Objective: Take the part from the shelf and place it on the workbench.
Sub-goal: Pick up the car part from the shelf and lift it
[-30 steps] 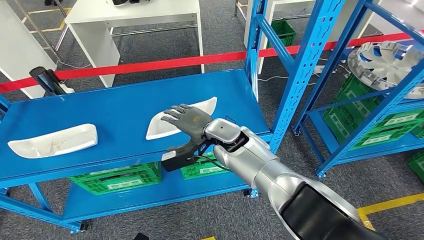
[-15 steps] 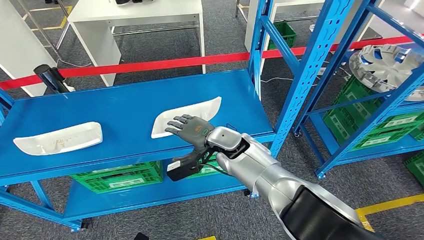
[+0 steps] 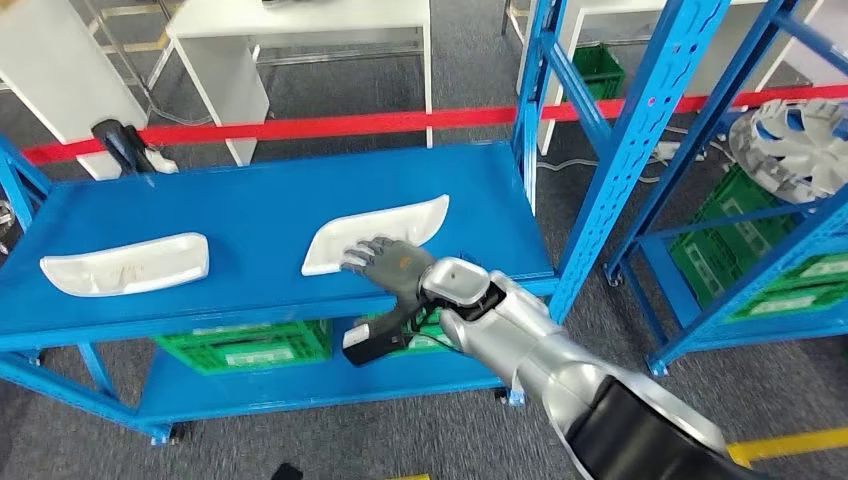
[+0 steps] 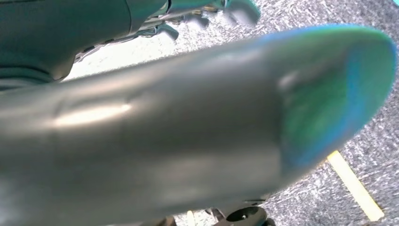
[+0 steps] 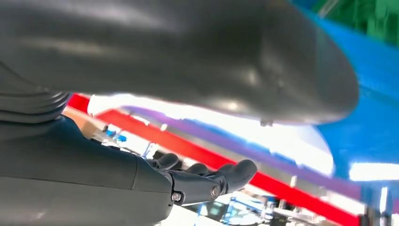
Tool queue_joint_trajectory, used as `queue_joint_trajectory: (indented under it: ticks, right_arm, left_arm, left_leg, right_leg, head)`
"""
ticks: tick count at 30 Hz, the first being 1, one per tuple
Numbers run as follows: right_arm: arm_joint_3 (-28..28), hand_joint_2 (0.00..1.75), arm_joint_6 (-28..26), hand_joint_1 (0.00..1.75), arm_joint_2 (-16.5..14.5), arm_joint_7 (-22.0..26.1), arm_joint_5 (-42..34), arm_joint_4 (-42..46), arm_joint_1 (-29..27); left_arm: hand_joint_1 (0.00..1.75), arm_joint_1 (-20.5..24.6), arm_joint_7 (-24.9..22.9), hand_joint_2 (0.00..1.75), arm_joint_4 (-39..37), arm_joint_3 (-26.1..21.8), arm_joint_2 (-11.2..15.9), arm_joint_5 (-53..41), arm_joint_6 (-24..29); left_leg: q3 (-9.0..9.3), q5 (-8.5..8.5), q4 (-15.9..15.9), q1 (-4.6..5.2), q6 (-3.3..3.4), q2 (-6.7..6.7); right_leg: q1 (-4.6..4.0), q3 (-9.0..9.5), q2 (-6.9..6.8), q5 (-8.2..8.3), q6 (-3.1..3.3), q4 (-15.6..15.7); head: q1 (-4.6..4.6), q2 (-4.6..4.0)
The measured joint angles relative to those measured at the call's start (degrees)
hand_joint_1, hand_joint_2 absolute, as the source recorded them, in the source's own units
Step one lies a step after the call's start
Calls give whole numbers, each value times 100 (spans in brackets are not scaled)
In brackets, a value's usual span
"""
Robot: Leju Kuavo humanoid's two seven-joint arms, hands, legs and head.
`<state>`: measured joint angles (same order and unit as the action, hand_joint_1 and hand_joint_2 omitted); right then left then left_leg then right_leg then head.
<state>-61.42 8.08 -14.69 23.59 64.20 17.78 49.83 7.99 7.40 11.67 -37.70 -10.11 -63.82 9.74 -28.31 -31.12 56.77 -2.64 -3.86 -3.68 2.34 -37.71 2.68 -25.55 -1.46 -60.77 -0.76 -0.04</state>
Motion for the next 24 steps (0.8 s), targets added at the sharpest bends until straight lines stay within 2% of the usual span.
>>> queue_joint_trajectory:
  ticks: [2, 4, 6, 7, 8, 9, 10, 12, 13, 14, 17, 24]
  right_arm:
    - [-19, 0, -2, 0, 0, 14, -7, -2, 2]
    - [-28, 0, 1, 0, -11, 26, -16, -1, 18]
    - [-37, 0, 16, 0, -12, 35, -25, -2, 19]
    - [-45, 0, 25, 0, -10, 38, -30, -3, 16]
    - [-54, 0, 33, 0, -10, 40, -37, -3, 14]
    - [-61, 0, 39, 0, -11, 40, -45, -3, 14]
    - [-67, 0, 45, 0, -13, 40, -53, -3, 17]
    - [-72, 0, 51, 0, -21, 37, -60, -3, 26]
    - [-78, 0, 55, 0, -25, 32, -56, -3, 31]
    - [-91, 0, 60, 0, -26, 21, -45, -3, 36]
    - [-171, 0, 58, 0, -20, -122, 56, -3, 53]
    - [-335, 0, -6, 0, 28, -627, 166, -3, 294]
  left_arm:
    - [0, -7, -11, 0, -3, 0, -10, -7, 27]
    - [0, 1, -33, 0, -4, 0, -14, -7, 59]
    - [0, 8, -57, 0, -4, -5, -21, 22, 99]
    - [0, 4, -64, 0, -4, -13, -24, 45, 116]
    - [0, -6, -66, 0, -4, -26, -26, 65, 132]
    - [0, -17, -66, 0, -4, -40, -26, 78, 142]
    - [0, -25, -64, 0, -4, -51, -26, 86, 152]
    - [0, -32, -62, 0, -4, -64, -20, 89, 172]
    - [0, -28, -62, 0, -4, -72, -19, 90, 179]
    - [0, -25, -62, 0, -4, -81, -21, 90, 185]
    - [0, -30, -58, 0, -4, -103, -50, 91, 189]
    - [0, -52, -13, 0, -4, -133, -78, 87, 191]
  left_leg:
    - [13, -25, -3, -24, -51, -7]
    - [-128, -167, 313, -19, -66, 148]
    - [-550, -466, 1079, 17, -49, 309]
    - [-792, -584, 1471, 34, -34, 328]
    - [-971, -604, 1717, 51, -9, 333]
    - [-1055, -506, 1755, 72, 30, 334]
    - [-1030, -300, 1566, 101, 83, 335]
    - [-778, 169, 827, 184, 213, 362]
    - [-653, 308, 511, 222, 253, 384]
    - [-574, 382, 309, 245, 242, 400]
    - [-537, 423, 189, 251, 144, 381]
    - [-544, 423, 192, 256, 219, 356]
  right_leg:
    - [-19, -6, -75, -45, 121, -40]
    - [-33, 31, -144, -72, 208, -36]
    - [-70, 73, -220, -104, 267, -32]
    - [-95, 90, -249, -121, 291, -32]
    - [-121, 107, -271, -136, 310, -32]
    - [-147, 129, -283, -152, 324, -32]
    - [-169, 155, -289, -168, 333, -32]
    - [-200, 205, -294, -194, 332, -28]
    - [-211, 216, -293, -203, 321, -23]
    - [-228, 217, -293, -210, 313, -23]
    - [-249, 214, -304, -194, 314, 8]
    - [-243, 266, -318, -141, 241, 108]
  head:
    - [23, 0]
    - [35, 0]
    - [44, 0]
    - [44, 0]
    - [43, 0]
    - [43, 0]
    - [43, 0]
    - [41, 0]
    - [42, 0]
    - [40, 0]
    - [36, 0]
    - [35, 0]
